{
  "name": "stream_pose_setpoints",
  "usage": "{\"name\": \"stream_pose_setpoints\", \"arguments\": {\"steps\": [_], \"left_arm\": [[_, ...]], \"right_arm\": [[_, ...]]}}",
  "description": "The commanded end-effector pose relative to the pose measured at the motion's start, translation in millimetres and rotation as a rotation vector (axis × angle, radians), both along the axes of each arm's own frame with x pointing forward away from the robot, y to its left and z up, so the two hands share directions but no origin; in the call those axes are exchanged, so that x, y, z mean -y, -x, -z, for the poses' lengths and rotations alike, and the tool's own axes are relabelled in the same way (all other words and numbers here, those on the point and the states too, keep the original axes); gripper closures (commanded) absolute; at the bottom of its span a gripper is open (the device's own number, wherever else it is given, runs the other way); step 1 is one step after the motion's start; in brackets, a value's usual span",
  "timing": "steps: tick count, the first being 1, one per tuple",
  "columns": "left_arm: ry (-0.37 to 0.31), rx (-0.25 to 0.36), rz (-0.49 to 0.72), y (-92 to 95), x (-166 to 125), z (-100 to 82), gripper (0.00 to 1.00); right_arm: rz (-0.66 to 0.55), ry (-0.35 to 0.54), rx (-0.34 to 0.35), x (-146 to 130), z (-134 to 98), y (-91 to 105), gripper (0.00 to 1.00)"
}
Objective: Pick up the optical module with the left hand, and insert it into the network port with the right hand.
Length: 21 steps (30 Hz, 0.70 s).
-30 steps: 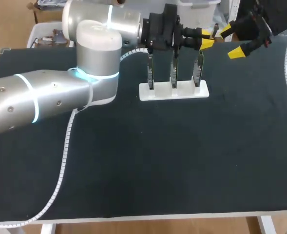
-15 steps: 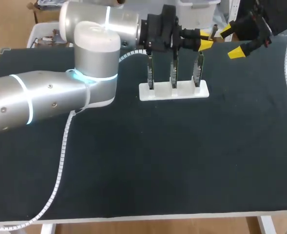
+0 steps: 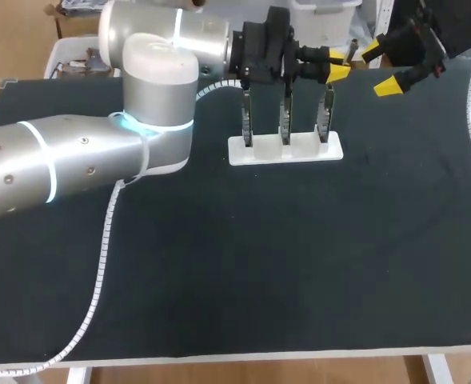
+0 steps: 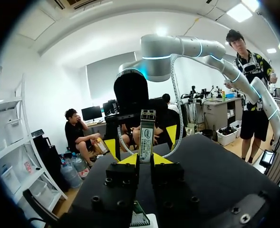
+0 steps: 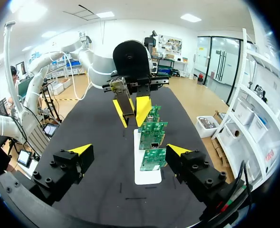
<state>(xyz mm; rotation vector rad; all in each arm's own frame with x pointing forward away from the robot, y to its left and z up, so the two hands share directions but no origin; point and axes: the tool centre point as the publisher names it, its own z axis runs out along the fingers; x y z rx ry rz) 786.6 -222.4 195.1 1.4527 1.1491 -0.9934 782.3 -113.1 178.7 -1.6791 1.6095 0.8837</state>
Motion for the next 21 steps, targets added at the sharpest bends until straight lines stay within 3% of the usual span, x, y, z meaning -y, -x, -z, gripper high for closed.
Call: {"name": "stream_pose_setpoints", "arguments": {"steps": [1, 7, 21], "left_arm": [[-0.003, -0.001, 0.006, -3.0, 1, -0.2, 1.0], [-0.003, -0.001, 0.006, -3.0, 1, -0.2, 1.0], [-0.019, -0.01, -0.002, -23.7, -5, 7.7, 1.0]], "right_arm": [[0.0, 0.0, 0.0, 0, 0, -0.2, 0.0], [0.0, 0.0, 0.0, 0, 0, -0.2, 0.0], [0.0, 0.0, 0.0, 0, 0, -0.2, 0.0]]}}
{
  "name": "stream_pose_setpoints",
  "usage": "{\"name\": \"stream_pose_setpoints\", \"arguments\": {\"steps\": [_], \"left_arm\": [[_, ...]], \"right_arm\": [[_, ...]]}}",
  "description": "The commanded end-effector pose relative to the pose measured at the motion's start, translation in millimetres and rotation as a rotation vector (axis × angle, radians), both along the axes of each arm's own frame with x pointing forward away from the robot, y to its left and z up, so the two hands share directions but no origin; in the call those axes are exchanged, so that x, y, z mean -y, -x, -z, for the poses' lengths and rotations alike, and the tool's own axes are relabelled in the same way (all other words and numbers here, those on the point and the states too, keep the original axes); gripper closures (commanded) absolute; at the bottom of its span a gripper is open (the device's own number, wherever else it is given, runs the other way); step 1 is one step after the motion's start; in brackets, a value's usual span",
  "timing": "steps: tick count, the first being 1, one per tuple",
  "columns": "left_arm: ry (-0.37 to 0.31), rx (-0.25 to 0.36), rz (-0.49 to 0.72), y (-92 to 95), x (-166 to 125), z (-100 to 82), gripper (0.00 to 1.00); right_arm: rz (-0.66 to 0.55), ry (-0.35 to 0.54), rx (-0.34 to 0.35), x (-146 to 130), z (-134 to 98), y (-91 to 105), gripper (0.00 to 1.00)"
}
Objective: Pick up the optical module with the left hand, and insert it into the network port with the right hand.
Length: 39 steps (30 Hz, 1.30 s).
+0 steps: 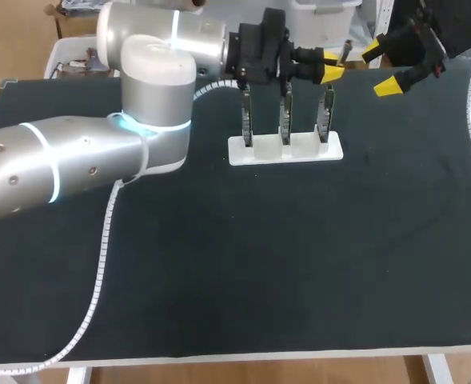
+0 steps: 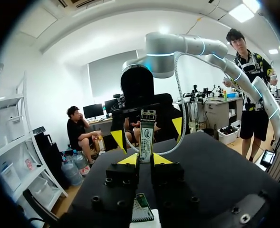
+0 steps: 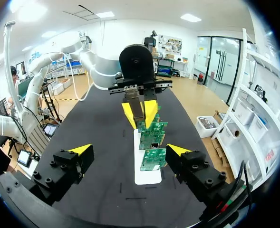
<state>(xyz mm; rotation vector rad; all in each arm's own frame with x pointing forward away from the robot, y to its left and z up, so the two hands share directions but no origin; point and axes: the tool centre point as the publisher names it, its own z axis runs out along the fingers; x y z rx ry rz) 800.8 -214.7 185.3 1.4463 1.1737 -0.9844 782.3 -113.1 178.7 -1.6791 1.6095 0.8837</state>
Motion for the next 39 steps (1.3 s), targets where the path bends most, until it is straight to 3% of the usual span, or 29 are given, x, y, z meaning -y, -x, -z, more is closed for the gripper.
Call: {"name": "stream_pose_setpoints", "arguments": {"steps": [1, 39], "left_arm": [[-0.008, 0.002, 0.017, -10.5, 2.5, -3.4, 1.0], [-0.01, 0.006, 0.038, -13.0, 4.7, -9.2, 1.0]], "right_arm": [[0.0, 0.0, 0.0, -0.1, 0.0, -0.2, 0.0], [0.0, 0.0, 0.0, -0.1, 0.0, -0.2, 0.0]]}}
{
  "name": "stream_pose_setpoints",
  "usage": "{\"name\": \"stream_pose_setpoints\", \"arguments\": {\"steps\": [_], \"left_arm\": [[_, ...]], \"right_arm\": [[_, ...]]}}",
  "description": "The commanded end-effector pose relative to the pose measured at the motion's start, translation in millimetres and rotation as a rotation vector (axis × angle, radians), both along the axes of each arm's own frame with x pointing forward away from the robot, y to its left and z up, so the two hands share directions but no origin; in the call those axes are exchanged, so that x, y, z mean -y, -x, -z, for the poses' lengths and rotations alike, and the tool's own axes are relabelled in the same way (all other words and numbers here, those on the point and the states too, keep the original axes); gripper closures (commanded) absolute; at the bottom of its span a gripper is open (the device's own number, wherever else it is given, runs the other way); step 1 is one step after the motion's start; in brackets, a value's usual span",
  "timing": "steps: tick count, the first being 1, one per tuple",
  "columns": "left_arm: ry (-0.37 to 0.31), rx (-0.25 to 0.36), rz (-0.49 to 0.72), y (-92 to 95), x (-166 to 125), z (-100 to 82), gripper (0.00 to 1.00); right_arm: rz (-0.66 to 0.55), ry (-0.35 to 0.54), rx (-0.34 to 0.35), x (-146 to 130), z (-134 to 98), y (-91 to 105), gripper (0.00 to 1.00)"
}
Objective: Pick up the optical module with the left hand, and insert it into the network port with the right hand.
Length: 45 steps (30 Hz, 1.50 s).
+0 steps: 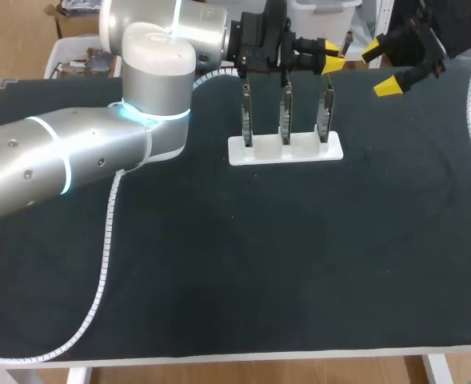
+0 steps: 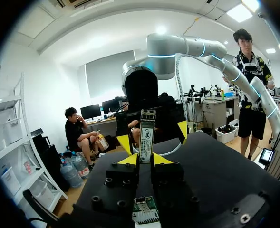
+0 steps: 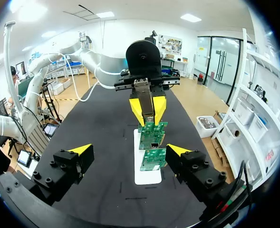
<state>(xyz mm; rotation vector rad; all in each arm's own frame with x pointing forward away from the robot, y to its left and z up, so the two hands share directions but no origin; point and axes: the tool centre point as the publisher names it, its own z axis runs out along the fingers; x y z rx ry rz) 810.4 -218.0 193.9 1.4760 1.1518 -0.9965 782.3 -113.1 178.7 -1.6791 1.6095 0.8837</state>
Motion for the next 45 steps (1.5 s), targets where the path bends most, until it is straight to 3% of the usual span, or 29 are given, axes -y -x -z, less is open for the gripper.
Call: {"name": "stream_pose_setpoints", "arguments": {"steps": [1, 16, 32, 45], "left_arm": [[-0.004, -0.002, 0.006, -3.4, 1, -0.6, 1.0], [-0.004, -0.002, 0.006, -3.4, 1, -0.6, 1.0], [-0.004, -0.002, 0.006, -3.4, 1, -0.6, 1.0], [-0.004, -0.002, 0.006, -3.4, 1, -0.6, 1.0]], "right_arm": [[0.0, 0.0, 0.0, 0, 0, -0.2, 0.0], [-0.003, -0.003, 0.006, -2, -2, 0.3, 0.0], [-0.097, -0.047, 0.166, -33, -55, 1.0, 0.0], [-0.109, -0.087, 0.181, -53, -50, -9.0, 0.0]]}}
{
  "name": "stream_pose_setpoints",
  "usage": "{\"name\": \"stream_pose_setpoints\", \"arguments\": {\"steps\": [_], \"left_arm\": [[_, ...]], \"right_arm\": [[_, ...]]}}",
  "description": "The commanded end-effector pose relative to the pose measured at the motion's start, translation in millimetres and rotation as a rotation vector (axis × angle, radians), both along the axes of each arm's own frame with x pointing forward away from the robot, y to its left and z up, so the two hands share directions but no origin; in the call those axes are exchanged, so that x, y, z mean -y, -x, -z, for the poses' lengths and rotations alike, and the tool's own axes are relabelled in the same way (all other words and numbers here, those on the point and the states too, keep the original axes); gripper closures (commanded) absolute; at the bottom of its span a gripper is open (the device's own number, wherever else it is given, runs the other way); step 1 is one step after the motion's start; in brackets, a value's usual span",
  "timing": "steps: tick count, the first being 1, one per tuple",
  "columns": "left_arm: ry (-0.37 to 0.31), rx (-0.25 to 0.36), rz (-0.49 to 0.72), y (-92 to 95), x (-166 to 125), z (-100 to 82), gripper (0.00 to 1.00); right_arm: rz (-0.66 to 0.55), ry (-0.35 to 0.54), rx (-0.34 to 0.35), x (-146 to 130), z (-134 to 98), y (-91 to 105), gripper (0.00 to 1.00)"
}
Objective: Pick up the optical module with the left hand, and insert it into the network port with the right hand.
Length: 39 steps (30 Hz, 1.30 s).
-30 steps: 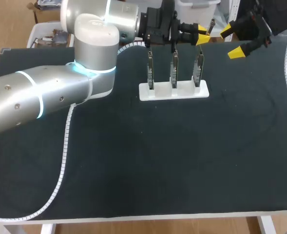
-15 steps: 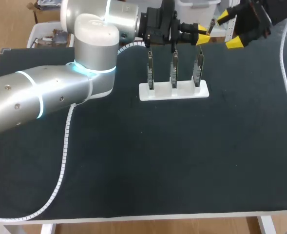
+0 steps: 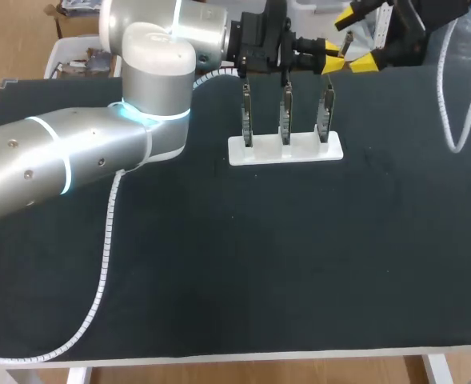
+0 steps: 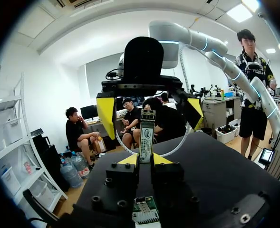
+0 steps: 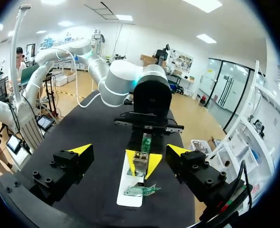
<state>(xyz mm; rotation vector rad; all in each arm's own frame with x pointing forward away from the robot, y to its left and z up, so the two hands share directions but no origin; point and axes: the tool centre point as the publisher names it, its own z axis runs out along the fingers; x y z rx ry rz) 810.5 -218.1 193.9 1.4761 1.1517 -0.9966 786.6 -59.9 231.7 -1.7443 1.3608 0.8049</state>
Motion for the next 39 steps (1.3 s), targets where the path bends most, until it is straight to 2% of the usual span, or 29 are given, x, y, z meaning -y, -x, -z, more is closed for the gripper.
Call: {"name": "stream_pose_setpoints", "arguments": {"steps": [1, 30, 31, 32, 34, 37, 39], "left_arm": [[-0.004, -0.002, 0.006, -3.3, 1.3, -0.6, 1.0], [-0.004, -0.002, 0.006, -3.3, 1.3, -0.6, 1.0], [-0.004, -0.002, 0.006, -3.3, 1.3, -0.6, 1.0], [-0.004, -0.002, 0.006, -3.3, 1.3, -0.6, 1.0], [-0.004, -0.002, 0.006, -3.3, 1.3, -0.6, 1.0], [-0.004, -0.002, 0.006, -3.3, 1.3, -0.6, 1.0], [-0.004, -0.002, 0.006, -3.3, 1.3, -0.6, 1.0]], "right_arm": [[-0.009, -0.007, -0.003, 0.3, 2.5, -4.7, 0.0], [-0.009, -0.007, -0.003, 0.3, 2.5, -4.7, 0.0], [-0.009, -0.007, -0.003, 0.3, 2.5, -4.7, 0.06], [-0.009, -0.007, -0.003, 0.3, 2.5, -4.7, 0.19], [-0.009, -0.007, -0.003, 0.3, 2.5, -4.7, 0.52], [-0.009, -0.007, -0.003, 0.3, 2.5, -4.7, 0.56], [-0.009, -0.007, -0.003, 0.3, 2.5, -4.7, 0.7]]}}
